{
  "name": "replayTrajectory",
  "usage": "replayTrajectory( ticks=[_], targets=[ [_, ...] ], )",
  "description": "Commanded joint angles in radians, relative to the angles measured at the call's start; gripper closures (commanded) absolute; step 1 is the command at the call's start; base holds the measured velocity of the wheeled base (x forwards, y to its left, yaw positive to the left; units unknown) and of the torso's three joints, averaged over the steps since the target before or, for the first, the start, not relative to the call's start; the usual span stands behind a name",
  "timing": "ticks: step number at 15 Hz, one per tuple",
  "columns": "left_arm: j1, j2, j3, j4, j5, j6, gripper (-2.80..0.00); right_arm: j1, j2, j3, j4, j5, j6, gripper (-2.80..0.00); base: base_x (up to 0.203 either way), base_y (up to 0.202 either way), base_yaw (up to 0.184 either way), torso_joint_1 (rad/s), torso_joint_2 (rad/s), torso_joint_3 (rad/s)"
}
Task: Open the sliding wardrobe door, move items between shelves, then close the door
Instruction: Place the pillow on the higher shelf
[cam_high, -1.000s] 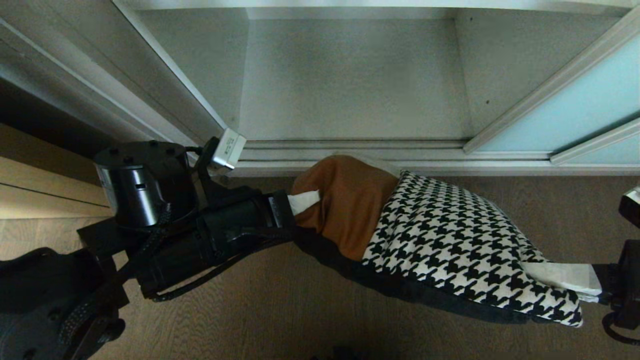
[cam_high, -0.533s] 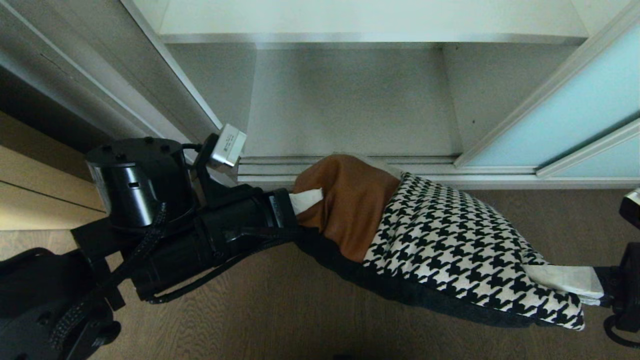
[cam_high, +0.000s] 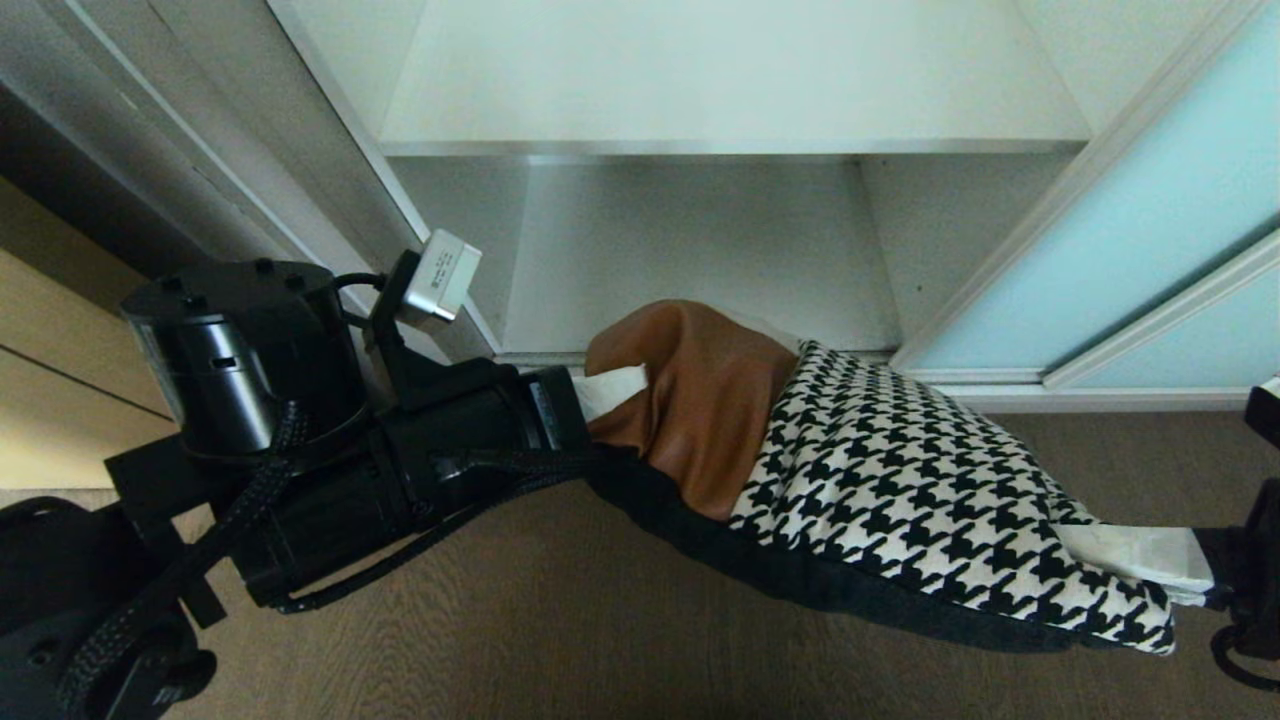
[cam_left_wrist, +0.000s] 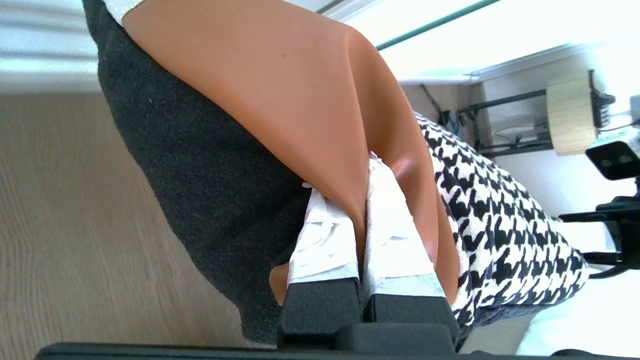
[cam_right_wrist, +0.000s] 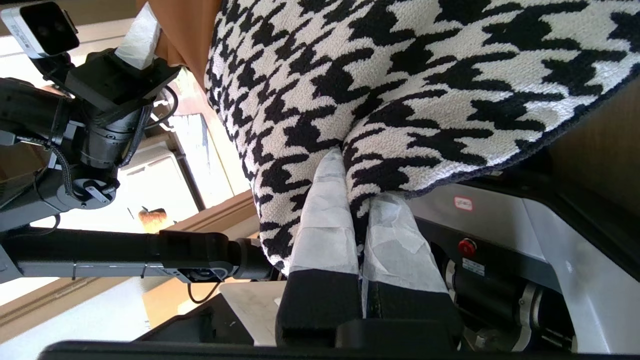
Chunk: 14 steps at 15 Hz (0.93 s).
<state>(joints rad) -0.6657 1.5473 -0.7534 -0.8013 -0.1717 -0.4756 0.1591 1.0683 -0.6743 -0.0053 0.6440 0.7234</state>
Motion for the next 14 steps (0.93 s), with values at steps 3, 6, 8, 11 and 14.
replayTrajectory(
  ticks=[3, 6, 8, 11, 14],
  targets=[
    [0.000, -0.007, 0.002, -0.004, 0.000, -0.003, 0.00, 0.000, -0.002, -0.001, -0.002, 0.002, 0.016, 0.00, 0.000, 0.000, 0.000, 0.001, 0.00, 0.201],
    [0.000, -0.009, 0.003, -0.006, -0.003, -0.003, 0.00, 0.000, -0.007, -0.004, -0.002, 0.002, 0.016, 0.00, 0.000, 0.000, 0.000, 0.002, 0.00, 0.198],
    [-0.003, -0.009, 0.008, -0.006, -0.005, -0.003, 0.00, 0.000, -0.007, -0.004, -0.002, 0.003, 0.016, 0.00, 0.000, 0.000, 0.000, 0.007, 0.00, 0.202],
    [-0.014, -0.010, -0.002, -0.008, 0.000, -0.003, 0.00, 0.013, -0.007, -0.010, -0.003, 0.002, 0.016, 0.00, 0.000, 0.000, 0.000, 0.003, 0.00, 0.202],
    [-0.014, -0.010, -0.007, -0.007, 0.000, -0.003, 0.00, 0.013, 0.002, -0.021, -0.004, 0.002, 0.018, 0.00, 0.000, 0.000, 0.000, 0.001, 0.00, 0.203]
  ],
)
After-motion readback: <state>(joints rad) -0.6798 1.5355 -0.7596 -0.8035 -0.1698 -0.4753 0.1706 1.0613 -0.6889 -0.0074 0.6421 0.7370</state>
